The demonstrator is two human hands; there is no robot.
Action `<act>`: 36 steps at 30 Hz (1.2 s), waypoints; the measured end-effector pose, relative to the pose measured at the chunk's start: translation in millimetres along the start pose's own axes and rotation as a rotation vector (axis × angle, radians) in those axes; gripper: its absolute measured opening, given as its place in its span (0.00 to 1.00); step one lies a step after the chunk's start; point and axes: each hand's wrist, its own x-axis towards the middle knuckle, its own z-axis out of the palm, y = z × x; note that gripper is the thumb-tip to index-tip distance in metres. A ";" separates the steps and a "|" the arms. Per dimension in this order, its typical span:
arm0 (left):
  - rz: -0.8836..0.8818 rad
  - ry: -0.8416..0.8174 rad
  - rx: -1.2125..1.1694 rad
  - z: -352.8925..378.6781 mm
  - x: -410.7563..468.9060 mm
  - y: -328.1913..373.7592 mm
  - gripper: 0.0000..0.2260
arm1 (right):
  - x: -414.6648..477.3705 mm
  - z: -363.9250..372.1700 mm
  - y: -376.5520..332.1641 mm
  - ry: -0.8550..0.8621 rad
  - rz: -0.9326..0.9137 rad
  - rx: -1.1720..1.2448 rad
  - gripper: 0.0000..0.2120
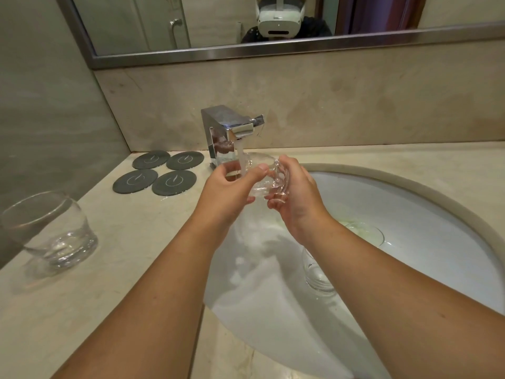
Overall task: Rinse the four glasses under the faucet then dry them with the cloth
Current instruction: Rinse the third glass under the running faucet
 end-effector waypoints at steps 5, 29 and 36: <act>0.065 -0.033 0.031 -0.9 -1.3 0.7 0.28 | -1.7 -1.6 -1.8 -0.028 0.112 0.000 0.25; 0.086 -0.098 0.009 -0.1 -2.9 -1.0 0.30 | -3.2 0.1 -3.7 0.042 0.070 0.061 0.15; -0.020 -0.069 0.042 2.6 -6.6 0.5 0.33 | -2.5 -0.5 -2.1 0.035 -0.036 -0.010 0.08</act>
